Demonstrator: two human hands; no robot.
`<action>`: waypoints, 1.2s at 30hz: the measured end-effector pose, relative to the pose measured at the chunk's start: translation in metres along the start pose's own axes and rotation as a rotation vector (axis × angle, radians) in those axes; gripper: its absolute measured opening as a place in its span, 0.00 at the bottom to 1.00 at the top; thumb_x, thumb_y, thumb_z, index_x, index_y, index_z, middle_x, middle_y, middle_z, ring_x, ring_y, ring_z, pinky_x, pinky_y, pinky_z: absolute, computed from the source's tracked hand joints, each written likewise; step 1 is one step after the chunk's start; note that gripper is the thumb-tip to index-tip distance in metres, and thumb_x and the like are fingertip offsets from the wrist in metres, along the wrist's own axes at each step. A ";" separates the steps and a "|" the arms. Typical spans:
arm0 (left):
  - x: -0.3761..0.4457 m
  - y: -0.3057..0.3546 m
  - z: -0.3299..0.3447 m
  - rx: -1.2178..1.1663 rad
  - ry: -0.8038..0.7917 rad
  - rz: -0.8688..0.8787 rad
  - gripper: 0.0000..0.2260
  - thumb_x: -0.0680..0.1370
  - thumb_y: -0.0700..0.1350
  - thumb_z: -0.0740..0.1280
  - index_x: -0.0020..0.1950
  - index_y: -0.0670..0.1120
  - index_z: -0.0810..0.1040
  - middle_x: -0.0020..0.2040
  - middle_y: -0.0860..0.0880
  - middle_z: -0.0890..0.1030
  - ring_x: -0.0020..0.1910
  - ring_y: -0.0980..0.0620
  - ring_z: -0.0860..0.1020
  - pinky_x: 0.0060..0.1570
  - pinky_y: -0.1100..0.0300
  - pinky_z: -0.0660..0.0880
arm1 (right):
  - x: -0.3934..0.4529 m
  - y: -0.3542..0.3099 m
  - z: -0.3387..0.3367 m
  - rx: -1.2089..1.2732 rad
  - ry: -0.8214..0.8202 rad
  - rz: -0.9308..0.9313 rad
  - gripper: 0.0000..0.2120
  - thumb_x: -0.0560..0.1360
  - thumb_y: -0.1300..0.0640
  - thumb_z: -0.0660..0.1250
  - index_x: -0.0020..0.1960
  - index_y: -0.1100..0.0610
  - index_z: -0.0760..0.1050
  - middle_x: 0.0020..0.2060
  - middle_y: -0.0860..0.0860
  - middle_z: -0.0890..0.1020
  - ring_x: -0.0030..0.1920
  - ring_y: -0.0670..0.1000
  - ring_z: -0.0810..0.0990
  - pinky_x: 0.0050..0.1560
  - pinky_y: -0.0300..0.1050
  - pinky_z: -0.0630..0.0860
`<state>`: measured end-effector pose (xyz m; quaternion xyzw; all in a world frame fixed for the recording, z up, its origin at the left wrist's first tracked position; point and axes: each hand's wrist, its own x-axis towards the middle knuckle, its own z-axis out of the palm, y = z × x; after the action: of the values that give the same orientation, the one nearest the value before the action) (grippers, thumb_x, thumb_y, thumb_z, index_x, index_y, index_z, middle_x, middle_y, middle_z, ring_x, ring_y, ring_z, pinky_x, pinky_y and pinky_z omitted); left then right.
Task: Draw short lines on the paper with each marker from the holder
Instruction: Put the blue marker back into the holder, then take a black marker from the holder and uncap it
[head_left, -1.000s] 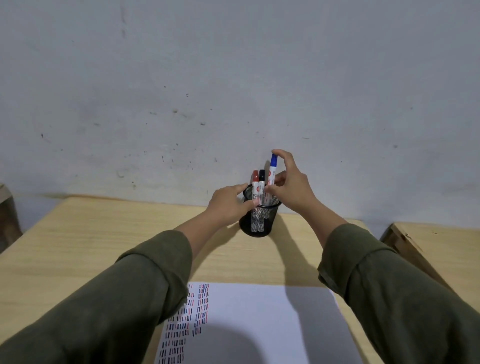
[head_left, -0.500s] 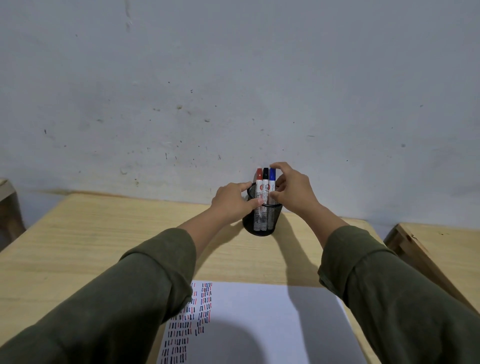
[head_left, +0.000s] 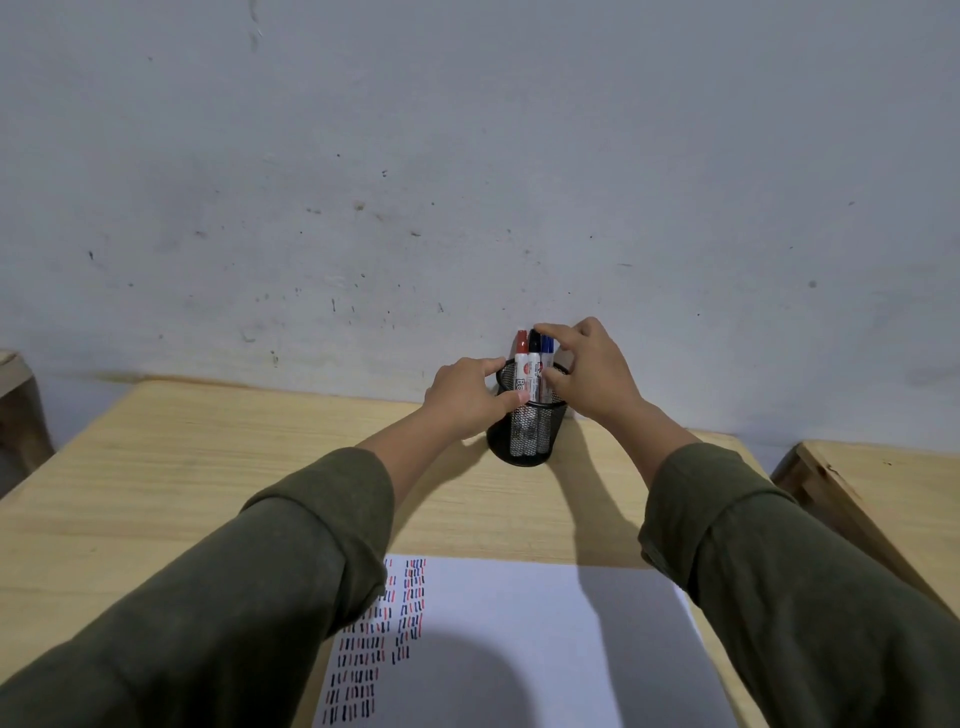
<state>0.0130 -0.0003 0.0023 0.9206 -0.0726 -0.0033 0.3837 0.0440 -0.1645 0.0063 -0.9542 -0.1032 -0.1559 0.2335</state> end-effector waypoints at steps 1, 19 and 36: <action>0.000 0.000 0.000 0.000 0.001 -0.002 0.25 0.74 0.55 0.68 0.70 0.53 0.70 0.70 0.48 0.73 0.70 0.46 0.69 0.65 0.53 0.68 | 0.000 0.000 0.000 0.004 -0.004 0.005 0.25 0.73 0.59 0.68 0.70 0.51 0.68 0.57 0.57 0.70 0.53 0.54 0.73 0.49 0.43 0.69; -0.001 0.001 -0.001 -0.019 -0.007 -0.016 0.25 0.74 0.53 0.68 0.71 0.52 0.70 0.70 0.47 0.73 0.70 0.46 0.69 0.66 0.53 0.68 | 0.006 0.000 -0.003 0.055 -0.062 0.018 0.25 0.70 0.57 0.72 0.66 0.51 0.69 0.53 0.53 0.68 0.53 0.54 0.74 0.48 0.43 0.69; -0.003 0.000 -0.001 -0.014 0.042 -0.033 0.31 0.72 0.57 0.68 0.73 0.50 0.66 0.72 0.49 0.70 0.72 0.48 0.66 0.69 0.52 0.65 | -0.019 -0.019 -0.021 0.470 0.132 0.072 0.29 0.71 0.66 0.69 0.66 0.52 0.59 0.37 0.50 0.74 0.39 0.50 0.77 0.44 0.41 0.74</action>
<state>0.0096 0.0012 0.0025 0.9188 -0.0495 0.0092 0.3915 0.0159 -0.1602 0.0248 -0.8645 -0.0872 -0.1813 0.4606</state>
